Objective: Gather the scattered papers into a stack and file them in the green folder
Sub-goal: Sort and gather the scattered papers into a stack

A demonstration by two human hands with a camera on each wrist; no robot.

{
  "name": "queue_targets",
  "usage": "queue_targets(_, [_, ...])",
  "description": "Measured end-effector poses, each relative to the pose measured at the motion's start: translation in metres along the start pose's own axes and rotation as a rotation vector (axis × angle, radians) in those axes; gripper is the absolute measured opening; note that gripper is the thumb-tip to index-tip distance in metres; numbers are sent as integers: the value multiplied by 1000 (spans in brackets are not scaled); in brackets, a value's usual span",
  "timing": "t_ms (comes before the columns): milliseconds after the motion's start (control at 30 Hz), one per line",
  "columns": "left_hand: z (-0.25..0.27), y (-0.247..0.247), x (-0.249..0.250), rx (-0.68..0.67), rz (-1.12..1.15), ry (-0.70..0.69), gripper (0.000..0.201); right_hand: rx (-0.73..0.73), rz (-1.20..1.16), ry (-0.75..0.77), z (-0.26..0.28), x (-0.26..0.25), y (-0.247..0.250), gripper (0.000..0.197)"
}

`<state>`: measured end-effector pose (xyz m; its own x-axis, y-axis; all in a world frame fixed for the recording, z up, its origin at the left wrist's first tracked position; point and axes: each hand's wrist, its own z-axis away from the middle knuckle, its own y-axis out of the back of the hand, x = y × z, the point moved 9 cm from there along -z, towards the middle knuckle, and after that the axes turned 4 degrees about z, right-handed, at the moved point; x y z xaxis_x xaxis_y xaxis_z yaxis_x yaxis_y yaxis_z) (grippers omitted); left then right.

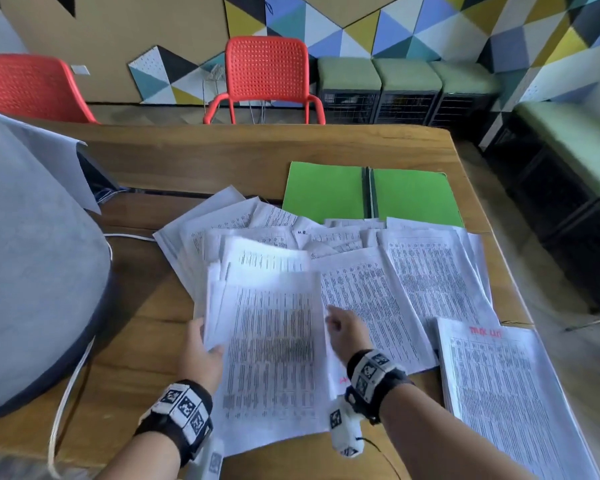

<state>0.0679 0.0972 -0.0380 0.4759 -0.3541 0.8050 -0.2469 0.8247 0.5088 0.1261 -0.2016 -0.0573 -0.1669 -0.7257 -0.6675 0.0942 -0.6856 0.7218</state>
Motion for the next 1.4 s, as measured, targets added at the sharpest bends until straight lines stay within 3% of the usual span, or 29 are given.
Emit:
queue_targets(100, [-18,23,16,52,103,-15,71,138,161,-160,-22,34,55,36])
queue_targets(133, [-27,27,17,50,111,-9,70,137,229,-255,-26,52,70,43])
queue_targets(267, [-66,23,5,9,-61,69,28,60,362,-526,-29,99,92,65])
queue_targets(400, [-83,2,1,-3,-81,85,20,5,185,-569,-27,91,73,57])
queue_targets(467, [-87,-6,2,6,-118,74,23,-53,168,-546,-25,80,55,52])
queue_targets(600, [-95,-15,5,-5,-231,37,38,19,228,-547,-18,66,42,58])
queue_targets(700, [-98,-19,11,-7,-333,-29,40,112,-64,-632,-13,64,36,77])
queue_targets(767, [-95,-19,18,15,-361,-79,31,119,-217,-661,-15,65,30,57])
queue_targets(833, [-93,-15,22,38,-346,-94,24,93,-163,-592,-25,59,34,25])
queue_targets(900, [-90,-4,28,85,-337,-99,22,168,-61,-461,-36,41,59,11])
queue_targets(1033, [-88,28,39,194,-307,-86,27,423,15,-189,-48,-9,125,17])
queue_targets(1167, [-81,52,38,205,-243,-21,26,599,-63,67,-42,-61,163,21])
queue_targets(1300, [-71,61,33,189,-195,10,29,625,-322,-4,-39,-69,174,36])
queue_targets(1400, [-60,54,27,149,-186,6,27,489,-349,-79,-44,-55,142,29])
